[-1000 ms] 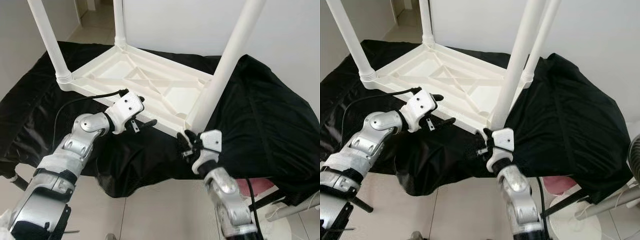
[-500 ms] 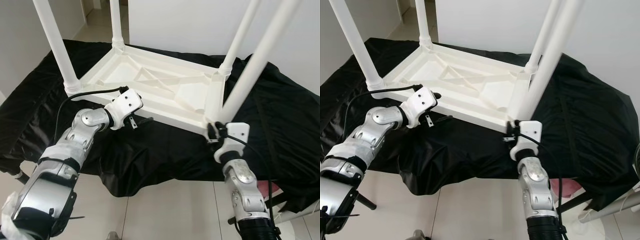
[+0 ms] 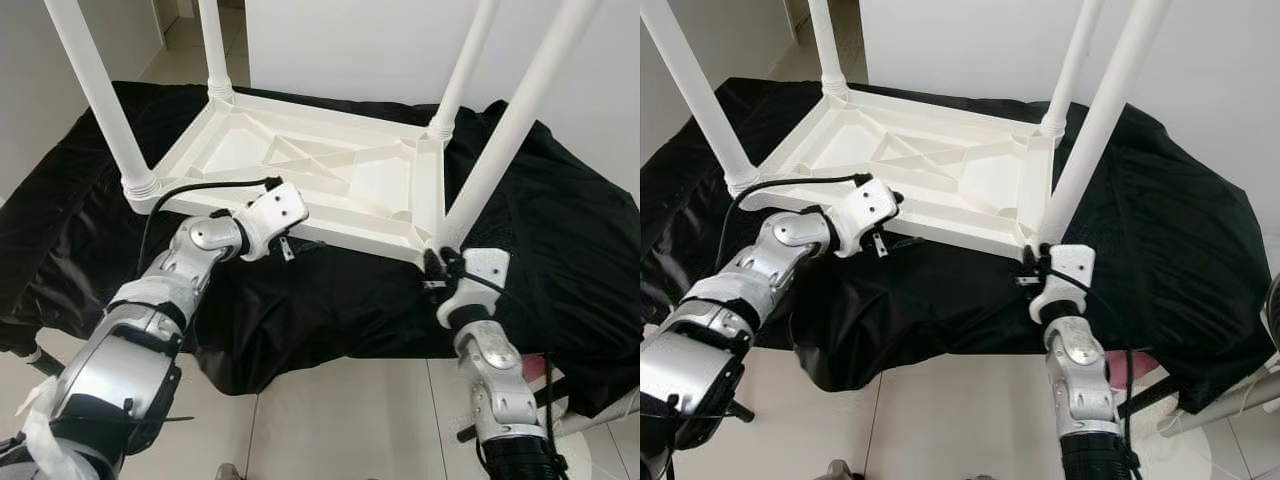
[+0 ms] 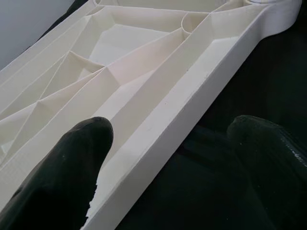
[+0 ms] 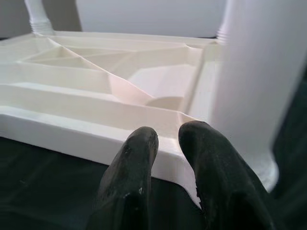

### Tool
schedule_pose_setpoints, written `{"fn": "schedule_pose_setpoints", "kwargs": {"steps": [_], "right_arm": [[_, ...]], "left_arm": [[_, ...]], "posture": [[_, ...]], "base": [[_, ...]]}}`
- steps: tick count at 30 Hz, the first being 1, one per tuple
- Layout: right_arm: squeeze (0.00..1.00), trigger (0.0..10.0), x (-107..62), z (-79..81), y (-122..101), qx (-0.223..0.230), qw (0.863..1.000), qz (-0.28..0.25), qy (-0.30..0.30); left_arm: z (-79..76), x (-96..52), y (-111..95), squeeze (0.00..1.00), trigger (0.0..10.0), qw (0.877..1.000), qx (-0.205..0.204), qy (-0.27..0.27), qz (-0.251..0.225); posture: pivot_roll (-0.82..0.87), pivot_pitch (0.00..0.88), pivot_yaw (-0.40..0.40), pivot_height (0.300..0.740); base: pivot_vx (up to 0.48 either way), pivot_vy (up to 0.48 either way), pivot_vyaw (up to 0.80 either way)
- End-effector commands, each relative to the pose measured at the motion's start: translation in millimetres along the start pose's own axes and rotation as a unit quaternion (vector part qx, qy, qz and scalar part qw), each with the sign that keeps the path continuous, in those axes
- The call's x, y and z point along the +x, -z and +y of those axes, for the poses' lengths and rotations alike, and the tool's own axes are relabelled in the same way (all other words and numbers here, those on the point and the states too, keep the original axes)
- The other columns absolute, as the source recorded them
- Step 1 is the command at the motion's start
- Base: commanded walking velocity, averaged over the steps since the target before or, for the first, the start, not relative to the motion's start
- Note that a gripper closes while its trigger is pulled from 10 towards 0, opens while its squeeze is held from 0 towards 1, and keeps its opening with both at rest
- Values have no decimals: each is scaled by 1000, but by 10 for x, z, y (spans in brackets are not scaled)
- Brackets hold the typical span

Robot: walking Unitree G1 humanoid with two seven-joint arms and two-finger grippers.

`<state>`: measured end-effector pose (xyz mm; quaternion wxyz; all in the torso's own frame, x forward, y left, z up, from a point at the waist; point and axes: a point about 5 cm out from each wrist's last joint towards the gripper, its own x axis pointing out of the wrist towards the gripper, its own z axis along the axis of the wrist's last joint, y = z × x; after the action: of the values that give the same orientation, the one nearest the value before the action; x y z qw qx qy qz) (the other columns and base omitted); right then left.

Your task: Building children table

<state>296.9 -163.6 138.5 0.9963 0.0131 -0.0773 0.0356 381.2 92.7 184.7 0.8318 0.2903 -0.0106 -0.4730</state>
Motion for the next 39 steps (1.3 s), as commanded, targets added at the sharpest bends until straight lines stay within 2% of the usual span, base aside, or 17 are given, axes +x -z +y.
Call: {"fn": "schedule_pose_setpoints", "kwargs": {"steps": [1, 2, 7, 9, 10, 13, 20, 28, 32, 36, 38, 39], "right_arm": [[0, 10000, 17, 50, -46, 8, 1000, -14, -11], [0, 10000, 28, 107, -66, 14, 1000, -19, -20], [0, 10000, 47, 197, -97, 19, 999, -27, -30], [0, 10000, 51, 216, -113, 21, 999, -30, -32], [0, 10000, 54, 268, -176, 30, 998, -45, -43], [0, 10000, 50, 301, -237, 33, 996, -59, -49], [0, 10000, -37, 329, -359, 41, 995, -81, -48], [0, 10000, -134, 316, -363, 40, 996, -74, -37], [0, 10000, -184, 308, -347, 37, 997, -66, -35], [0, 10000, -185, 307, -350, 37, 997, -64, -35], [0, 10000, -170, 310, -355, 36, 997, -64, -37], [0, 10000, -170, 310, -355, 36, 997, -64, -37]], "left_arm": [[12, 18, 16, 0, 10000, 1000, -20, 4, 9], [32, 26, 36, 0, 10000, 999, -30, -6, 21], [98, 30, 62, 0, 10000, 997, -63, -33, 40], [119, 25, 68, 0, 10000, 996, -62, -40, 47], [150, 20, 90, 0, 10000, 995, -55, -54, 68], [164, 25, 91, 0, 10000, 994, -54, -59, 76], [148, 82, 77, 0, 10000, 992, -69, -66, 84], [128, 132, 68, 0, 10000, 990, -71, -77, 93], [169, 153, 28, 0, 10000, 987, -77, -105, 94], [170, 154, 30, 0, 10000, 987, -78, -104, 98], [113, 137, 77, 0, 10000, 990, -71, -58, 108], [113, 137, 77, 0, 10000, 990, -71, -58, 108]], "posture": [[-33, 64, -3, 740], [-38, 64, 1, 740], [-46, 66, 5, 740], [-49, 70, 5, 740], [-58, 86, 8, 740], [-73, 110, 12, 740], [-117, 159, 25, 740], [-145, 178, 28, 740], [-156, 185, 24, 740], [-152, 182, 23, 740], [-150, 181, 23, 740], [-150, 181, 23, 740]], "base": [[0, 0, 0], [0, 0, 0], [0, 0, 0], [0, 0, 0], [0, 0, 0], [0, 0, 0], [0, 0, 0], [0, 0, 0], [0, 0, 0], [0, 0, 0], [0, 0, 0], [0, 0, 0]]}}
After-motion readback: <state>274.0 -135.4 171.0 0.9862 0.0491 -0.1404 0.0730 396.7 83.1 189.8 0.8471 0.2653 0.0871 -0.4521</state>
